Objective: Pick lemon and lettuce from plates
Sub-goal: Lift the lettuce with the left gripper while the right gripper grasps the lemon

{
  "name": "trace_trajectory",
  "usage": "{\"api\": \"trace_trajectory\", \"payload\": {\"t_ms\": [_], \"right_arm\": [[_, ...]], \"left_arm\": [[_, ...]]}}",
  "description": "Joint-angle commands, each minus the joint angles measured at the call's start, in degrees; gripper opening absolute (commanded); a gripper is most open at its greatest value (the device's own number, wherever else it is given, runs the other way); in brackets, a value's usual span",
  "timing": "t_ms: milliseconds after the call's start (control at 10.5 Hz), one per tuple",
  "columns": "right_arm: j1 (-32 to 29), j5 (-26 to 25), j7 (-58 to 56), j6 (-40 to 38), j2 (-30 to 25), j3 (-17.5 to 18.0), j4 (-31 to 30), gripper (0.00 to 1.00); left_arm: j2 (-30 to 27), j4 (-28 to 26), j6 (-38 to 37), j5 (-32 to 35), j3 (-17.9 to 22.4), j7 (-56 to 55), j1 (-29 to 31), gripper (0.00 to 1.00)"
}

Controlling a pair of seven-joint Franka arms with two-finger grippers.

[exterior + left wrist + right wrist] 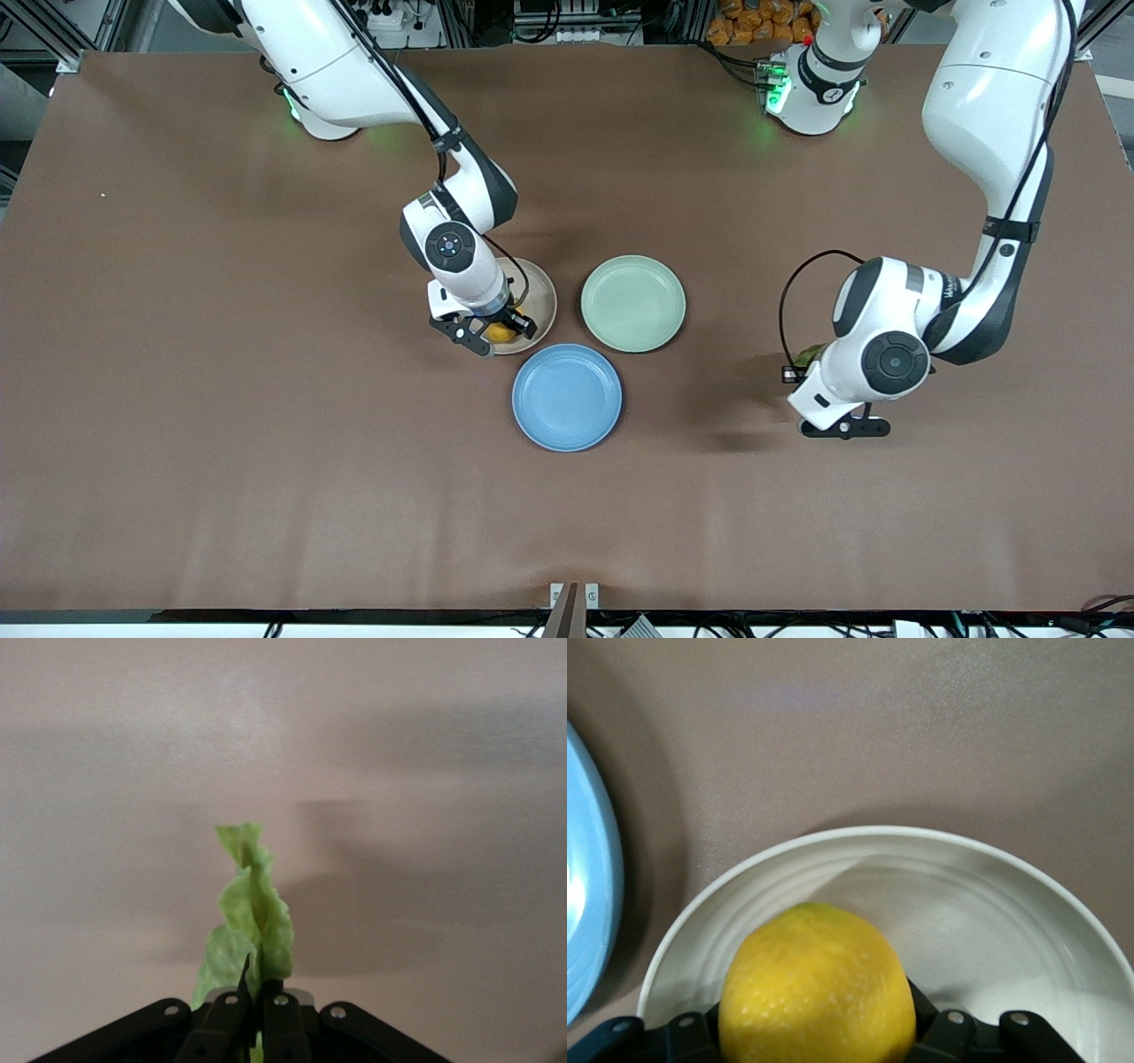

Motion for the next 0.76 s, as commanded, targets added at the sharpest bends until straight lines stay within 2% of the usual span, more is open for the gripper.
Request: {"api": "trace_trajectory", "payload": {"t_ms": [0, 190, 380, 475, 570, 665], "right_arm": [[-0.4, -0.4, 0.1, -1.7, -0.5, -0.5, 0.5, 0.42], [-1.3, -0.4, -0.6, -4.9, -2.2, -0.5, 1.1, 0.42], [-3.4, -0.2, -5.1, -12.0, -5.5, -0.4, 1.5, 0.42], [-4.4, -0.2, -5.7, -15.7, -6.6, -0.3, 2.4, 0.4], [-5.2, -0.2, -6.7, -18.0, -7.6, -0.3, 3.0, 0.39], [-5.7, 0.1, -8.3, -20.1, -8.8, -0.3, 3.1, 0.39]], "left_arm": [[0.5, 0.0, 0.0, 1.7, -0.7, 2.5, 1.6, 0.0], [1.4, -0.2, 0.3, 1.9, -0.7, 5.2, 4.1, 0.0], [2.1, -0.7, 0.5, 1.9, -0.7, 5.2, 4.9, 0.0], [2.4, -0.5, 1.4, 2.0, -0.7, 5.2, 4.8, 0.04], [2.8, -0.3, 1.5, 3.0, -0.7, 5.3, 4.7, 0.24], [2.7, -0.2, 1.5, 3.7, -0.7, 5.3, 4.6, 0.49]]}}
